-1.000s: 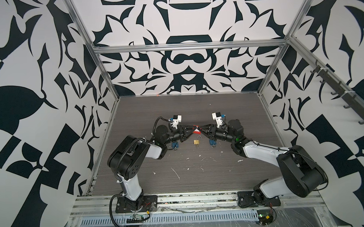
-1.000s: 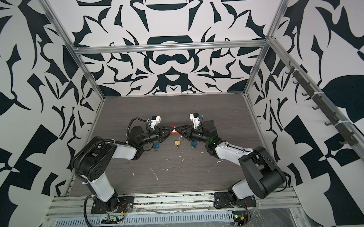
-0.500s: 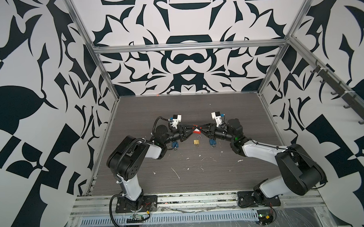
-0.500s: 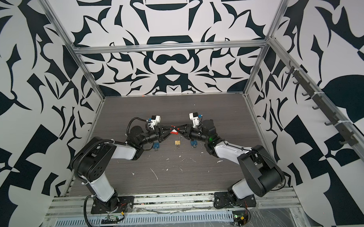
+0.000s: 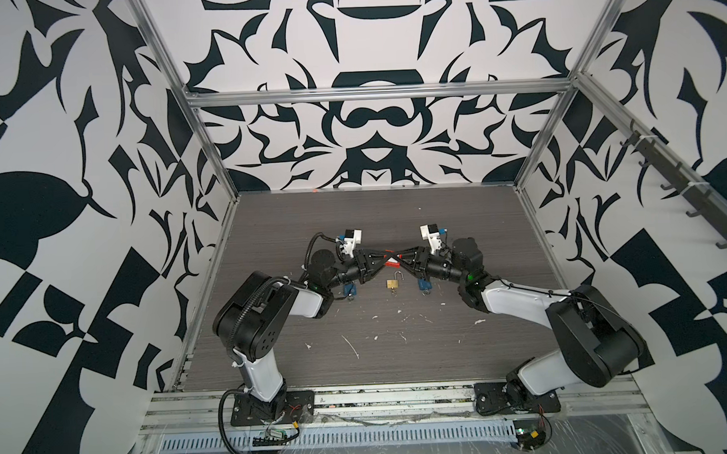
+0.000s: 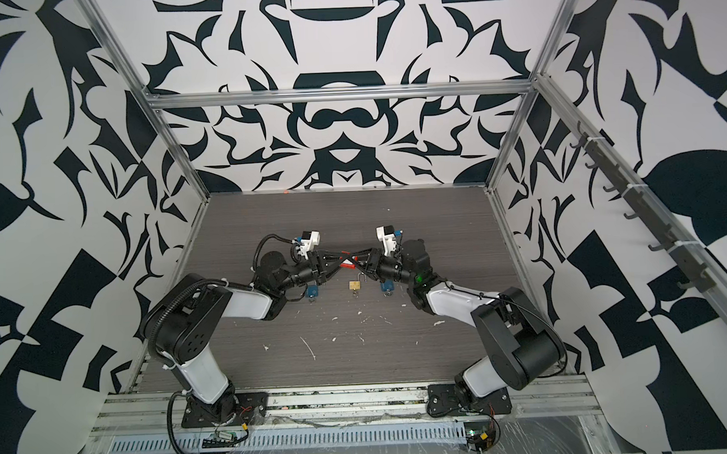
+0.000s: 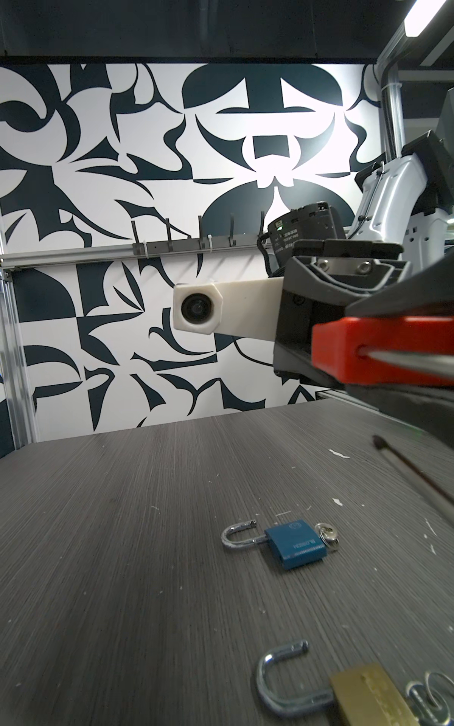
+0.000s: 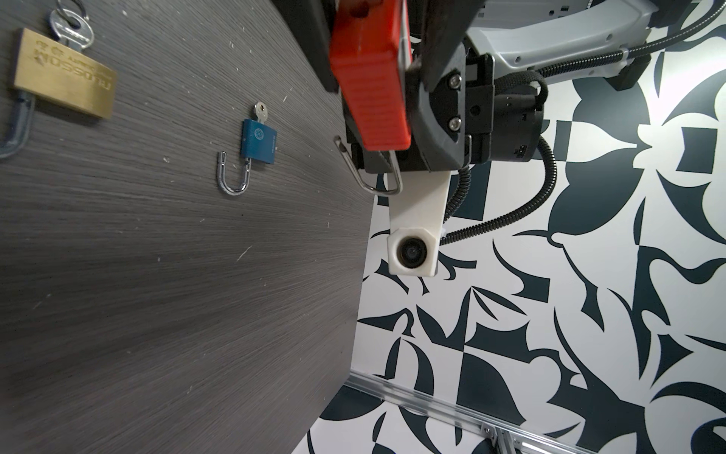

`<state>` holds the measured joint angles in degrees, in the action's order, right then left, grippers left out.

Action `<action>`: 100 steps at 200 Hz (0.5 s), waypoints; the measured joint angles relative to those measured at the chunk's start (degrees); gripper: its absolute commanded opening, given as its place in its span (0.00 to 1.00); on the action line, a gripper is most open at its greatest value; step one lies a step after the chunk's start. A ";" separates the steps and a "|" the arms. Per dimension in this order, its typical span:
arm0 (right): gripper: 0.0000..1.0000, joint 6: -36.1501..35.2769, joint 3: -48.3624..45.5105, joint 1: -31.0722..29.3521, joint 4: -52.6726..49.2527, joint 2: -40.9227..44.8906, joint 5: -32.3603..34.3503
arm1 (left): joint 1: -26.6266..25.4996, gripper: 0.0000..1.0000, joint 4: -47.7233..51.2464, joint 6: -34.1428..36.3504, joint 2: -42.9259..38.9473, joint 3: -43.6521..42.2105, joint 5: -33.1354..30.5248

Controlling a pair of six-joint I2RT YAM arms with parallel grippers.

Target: Lock with the key

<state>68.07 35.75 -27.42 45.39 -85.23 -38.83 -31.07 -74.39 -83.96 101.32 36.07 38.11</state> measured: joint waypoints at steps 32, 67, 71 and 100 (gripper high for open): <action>0.35 0.61 0.00 0.00 0.11 0.02 0.02 | 0.00 0.00 -0.04 0.00 0.00 0.00 0.00; 0.35 0.79 0.00 0.00 0.11 0.07 0.02 | 0.00 0.00 -0.15 0.00 0.00 0.02 0.00; 0.34 0.79 0.00 0.00 0.11 0.11 0.02 | 0.00 0.00 -0.17 0.00 0.00 0.00 0.00; 0.33 1.01 -0.02 0.00 0.00 0.57 0.09 | 0.00 0.00 -0.74 -0.04 0.00 0.00 0.02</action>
<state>69.08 35.73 -27.42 45.39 -84.66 -38.74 -31.07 -75.13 -84.01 101.32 36.07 38.13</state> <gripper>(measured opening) 0.333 0.248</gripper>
